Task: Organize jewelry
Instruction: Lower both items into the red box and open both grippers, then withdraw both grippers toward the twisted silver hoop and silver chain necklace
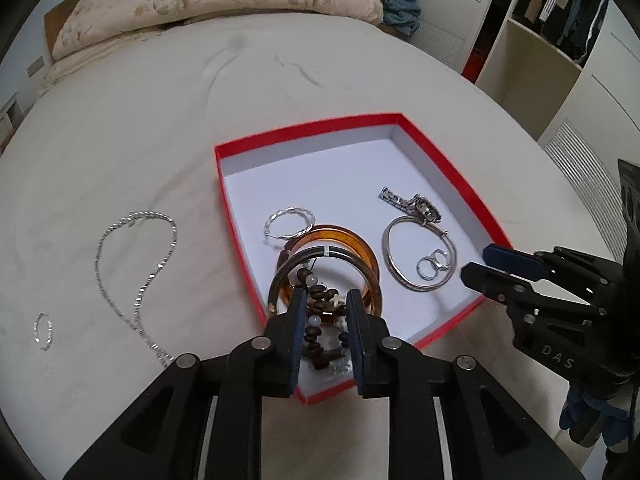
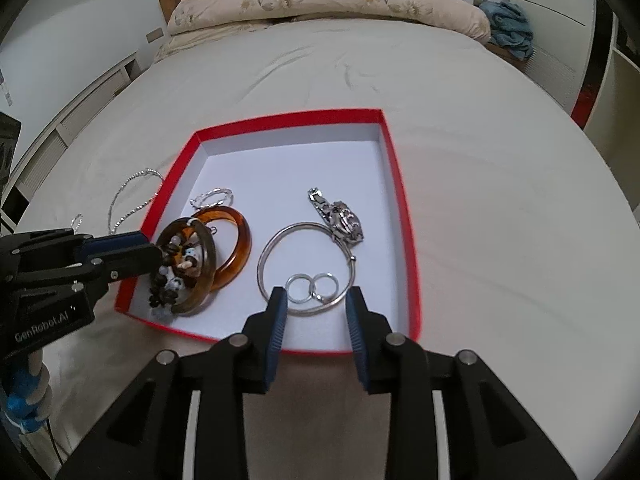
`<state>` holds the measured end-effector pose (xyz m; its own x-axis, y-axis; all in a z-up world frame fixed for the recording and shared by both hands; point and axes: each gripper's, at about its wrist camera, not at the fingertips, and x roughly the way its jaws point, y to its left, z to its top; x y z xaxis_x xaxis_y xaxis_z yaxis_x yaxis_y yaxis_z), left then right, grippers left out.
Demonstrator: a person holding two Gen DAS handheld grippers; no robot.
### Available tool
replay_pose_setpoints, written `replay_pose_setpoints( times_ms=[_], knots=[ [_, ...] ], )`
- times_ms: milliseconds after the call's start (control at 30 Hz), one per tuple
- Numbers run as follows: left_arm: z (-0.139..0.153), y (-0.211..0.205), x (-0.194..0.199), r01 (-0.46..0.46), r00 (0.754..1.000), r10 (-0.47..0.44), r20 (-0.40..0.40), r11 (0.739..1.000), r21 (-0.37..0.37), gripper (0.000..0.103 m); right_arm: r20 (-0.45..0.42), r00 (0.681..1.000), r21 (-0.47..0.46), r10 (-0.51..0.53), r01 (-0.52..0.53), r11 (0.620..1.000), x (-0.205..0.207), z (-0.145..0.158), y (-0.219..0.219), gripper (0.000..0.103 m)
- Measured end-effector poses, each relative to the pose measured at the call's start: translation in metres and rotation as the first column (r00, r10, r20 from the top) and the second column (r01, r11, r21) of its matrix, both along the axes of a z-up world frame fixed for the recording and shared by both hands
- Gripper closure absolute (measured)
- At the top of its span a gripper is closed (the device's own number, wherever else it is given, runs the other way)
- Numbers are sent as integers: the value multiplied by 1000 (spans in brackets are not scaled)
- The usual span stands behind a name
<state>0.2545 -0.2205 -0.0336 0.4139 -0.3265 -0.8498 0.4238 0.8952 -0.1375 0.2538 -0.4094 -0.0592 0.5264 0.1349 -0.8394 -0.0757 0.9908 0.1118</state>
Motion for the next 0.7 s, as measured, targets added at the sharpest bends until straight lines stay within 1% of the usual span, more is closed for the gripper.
replay_pose_setpoints(
  times_ms=[67,133,200,267,333,400,467,633,700],
  knots=[
    [12,5,-8,-11,1000,11,18,1000,-4,75,12,1000,2,-10,10,1000,-9,11,2,74],
    [26,11,-20,-26,999,26,46,1000,-1,66,25,1000,3,-13,13,1000,-19,23,6,74],
    [39,16,-32,-36,997,35,75,999,3,64,46,999,2,-7,7,1000,-31,38,13,74],
    [56,24,-51,-50,992,48,121,999,17,61,68,998,6,-1,1,1000,-46,53,23,74],
    [70,33,-69,-65,986,60,156,997,27,55,85,996,9,5,-6,1000,-60,66,32,74],
    [84,45,-87,-87,979,79,188,996,33,53,106,994,13,14,-16,1000,-76,80,43,72],
    [95,58,-106,-113,972,104,209,993,30,51,121,992,15,26,-28,999,-92,93,55,69],
    [113,91,-148,-173,957,161,242,985,29,46,152,986,18,66,-70,997,-128,114,84,68],
    [118,104,-165,-197,948,182,261,980,33,46,163,983,23,80,-84,996,-142,121,95,68]
  ],
)
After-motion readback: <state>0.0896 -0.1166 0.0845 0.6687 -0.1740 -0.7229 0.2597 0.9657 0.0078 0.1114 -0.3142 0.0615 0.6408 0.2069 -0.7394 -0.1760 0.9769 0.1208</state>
